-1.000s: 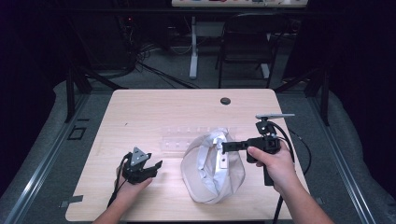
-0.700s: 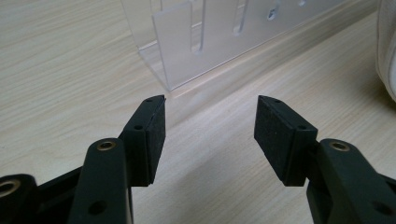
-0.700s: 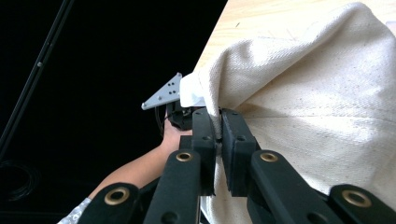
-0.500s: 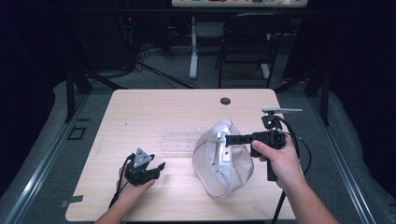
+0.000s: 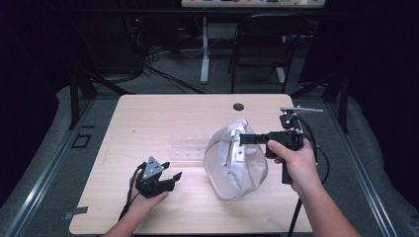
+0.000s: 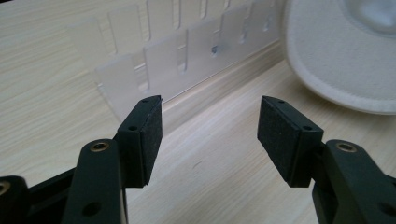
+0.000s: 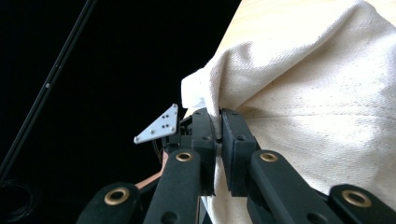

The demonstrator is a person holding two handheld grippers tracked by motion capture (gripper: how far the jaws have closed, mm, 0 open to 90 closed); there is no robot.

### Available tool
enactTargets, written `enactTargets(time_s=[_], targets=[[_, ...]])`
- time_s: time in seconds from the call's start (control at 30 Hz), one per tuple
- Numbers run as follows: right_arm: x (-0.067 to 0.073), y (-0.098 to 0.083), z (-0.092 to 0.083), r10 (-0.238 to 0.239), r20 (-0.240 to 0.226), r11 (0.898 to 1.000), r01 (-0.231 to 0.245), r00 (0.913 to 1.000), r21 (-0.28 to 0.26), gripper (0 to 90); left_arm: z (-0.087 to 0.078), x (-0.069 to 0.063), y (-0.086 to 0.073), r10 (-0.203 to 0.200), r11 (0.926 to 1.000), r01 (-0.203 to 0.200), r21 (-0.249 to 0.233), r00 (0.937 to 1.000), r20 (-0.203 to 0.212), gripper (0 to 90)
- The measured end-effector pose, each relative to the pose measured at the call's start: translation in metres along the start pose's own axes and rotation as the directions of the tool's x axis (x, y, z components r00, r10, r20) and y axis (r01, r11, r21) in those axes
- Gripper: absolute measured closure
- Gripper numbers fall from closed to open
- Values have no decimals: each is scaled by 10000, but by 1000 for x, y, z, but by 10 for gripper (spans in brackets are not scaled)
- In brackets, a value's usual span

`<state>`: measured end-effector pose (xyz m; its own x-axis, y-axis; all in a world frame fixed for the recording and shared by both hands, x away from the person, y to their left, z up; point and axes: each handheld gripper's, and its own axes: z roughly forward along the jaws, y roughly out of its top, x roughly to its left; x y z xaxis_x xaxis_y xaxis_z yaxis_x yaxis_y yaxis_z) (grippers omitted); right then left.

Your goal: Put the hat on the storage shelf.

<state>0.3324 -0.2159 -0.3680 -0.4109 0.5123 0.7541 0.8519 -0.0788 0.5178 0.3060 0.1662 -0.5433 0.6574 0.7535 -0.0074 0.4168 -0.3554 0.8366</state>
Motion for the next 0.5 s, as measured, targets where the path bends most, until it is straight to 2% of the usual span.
enactTargets(time_s=[0.07,0.17,0.4,0.5], targets=[[1,2,1,16,-53,10000,-16,10000,-33,849,-2,-5,3,106,9999,-104,-100,9997,234,411],[3,6,2,-15,-55,10000,15,10000,-66,848,-3,-15,6,537,9984,-530,-186,9978,393,412],[9,14,3,-91,-5,9997,91,10000,-207,849,-4,-36,15,903,9948,-857,-558,9921,867,439],[11,17,4,-115,-13,9996,114,9999,-266,849,-3,-44,19,1144,9924,-1090,-579,9884,997,443]])
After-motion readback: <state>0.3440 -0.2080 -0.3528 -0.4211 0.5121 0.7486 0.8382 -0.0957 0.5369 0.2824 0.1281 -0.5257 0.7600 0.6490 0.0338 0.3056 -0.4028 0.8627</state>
